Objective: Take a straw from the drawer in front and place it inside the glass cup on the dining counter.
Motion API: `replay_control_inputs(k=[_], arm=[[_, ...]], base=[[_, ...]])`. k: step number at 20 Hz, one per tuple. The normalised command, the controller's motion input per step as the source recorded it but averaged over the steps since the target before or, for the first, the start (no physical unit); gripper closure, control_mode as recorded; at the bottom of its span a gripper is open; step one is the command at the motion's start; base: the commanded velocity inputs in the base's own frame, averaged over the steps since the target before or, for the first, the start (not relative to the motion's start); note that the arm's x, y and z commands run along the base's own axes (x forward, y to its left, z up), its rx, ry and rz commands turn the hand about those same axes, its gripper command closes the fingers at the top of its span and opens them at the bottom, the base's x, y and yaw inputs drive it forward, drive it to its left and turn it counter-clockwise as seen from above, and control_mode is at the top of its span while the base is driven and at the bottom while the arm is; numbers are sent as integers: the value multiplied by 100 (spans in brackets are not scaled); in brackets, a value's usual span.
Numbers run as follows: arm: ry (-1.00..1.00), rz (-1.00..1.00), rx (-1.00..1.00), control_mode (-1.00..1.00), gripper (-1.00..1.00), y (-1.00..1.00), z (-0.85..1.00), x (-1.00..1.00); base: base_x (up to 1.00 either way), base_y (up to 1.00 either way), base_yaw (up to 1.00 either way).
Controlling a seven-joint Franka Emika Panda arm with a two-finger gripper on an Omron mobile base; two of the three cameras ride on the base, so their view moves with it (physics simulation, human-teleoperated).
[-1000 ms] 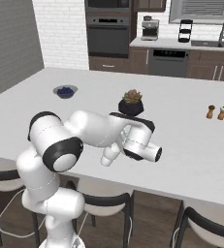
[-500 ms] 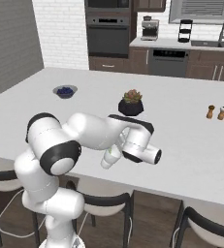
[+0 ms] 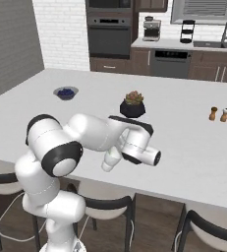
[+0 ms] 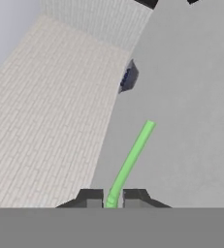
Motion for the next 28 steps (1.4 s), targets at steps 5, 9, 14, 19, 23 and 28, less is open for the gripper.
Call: replay_control_inputs(k=[5, 9, 14, 19, 23, 28], arm=[[-2, 0, 0, -100, 100, 30, -18, -43], [-11, 0, 0, -100, 100, 32, -9, -71], [-6, 0, 0, -100, 100, 43, -14, -20], [-1, 0, 0, -100, 100, 39, -20, 6], [0, 0, 0, -100, 100, 7, -24, 1], [0, 0, -7, -100, -100, 0, -37, -3]], base=[[0, 0, 0], [0, 0, 0], [0, 0, 0], [0, 0, 0], [0, 0, 0], [0, 0, 0]])
